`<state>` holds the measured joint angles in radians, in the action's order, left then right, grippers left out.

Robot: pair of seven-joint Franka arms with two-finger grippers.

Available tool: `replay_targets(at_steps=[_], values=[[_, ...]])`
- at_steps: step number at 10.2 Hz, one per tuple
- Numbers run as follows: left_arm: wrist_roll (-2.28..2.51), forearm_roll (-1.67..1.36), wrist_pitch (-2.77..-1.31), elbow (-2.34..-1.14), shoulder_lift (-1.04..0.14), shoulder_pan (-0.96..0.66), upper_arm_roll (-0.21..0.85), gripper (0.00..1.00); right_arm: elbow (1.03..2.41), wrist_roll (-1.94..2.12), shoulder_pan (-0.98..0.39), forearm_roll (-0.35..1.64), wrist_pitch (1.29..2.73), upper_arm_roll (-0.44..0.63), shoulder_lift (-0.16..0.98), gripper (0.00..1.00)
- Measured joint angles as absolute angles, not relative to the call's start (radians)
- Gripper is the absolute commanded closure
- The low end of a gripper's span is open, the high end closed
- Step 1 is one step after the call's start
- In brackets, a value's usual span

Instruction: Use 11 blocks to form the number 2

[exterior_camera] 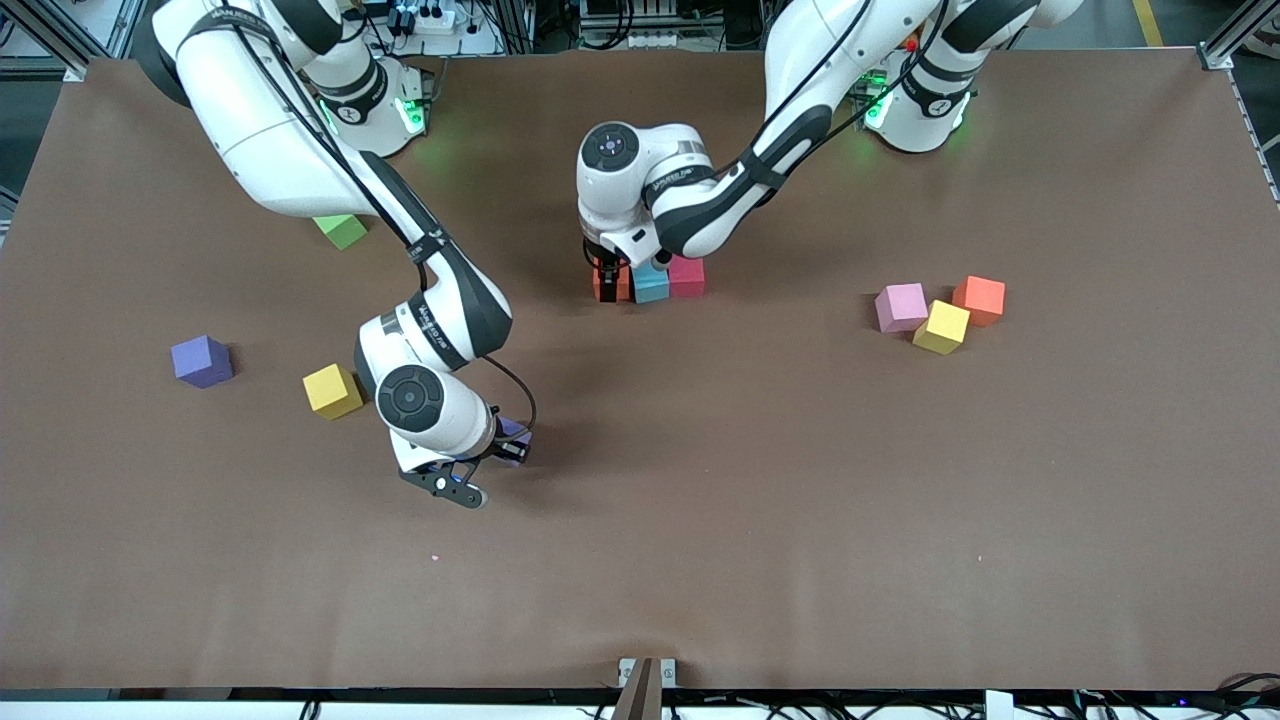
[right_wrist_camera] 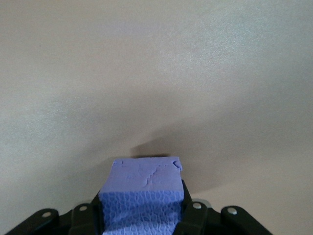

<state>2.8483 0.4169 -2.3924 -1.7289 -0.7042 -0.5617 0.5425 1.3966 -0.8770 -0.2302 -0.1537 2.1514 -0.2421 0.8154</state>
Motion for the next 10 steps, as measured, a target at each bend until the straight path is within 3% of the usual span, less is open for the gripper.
replay_targets(at_steps=[7, 10], values=[[2.788, 0.411, -2.253, -1.726, -0.511, -0.530, 0.589, 0.00, 1.413, -0.848, -0.236, -0.154, 2.031, -0.359, 0.737, 1.00], [2.693, 0.431, -2.164, -1.728, -0.443, -0.513, 0.599, 0.00, 1.527, -0.848, -0.243, -0.154, 2.095, -0.391, 0.691, 1.00]])
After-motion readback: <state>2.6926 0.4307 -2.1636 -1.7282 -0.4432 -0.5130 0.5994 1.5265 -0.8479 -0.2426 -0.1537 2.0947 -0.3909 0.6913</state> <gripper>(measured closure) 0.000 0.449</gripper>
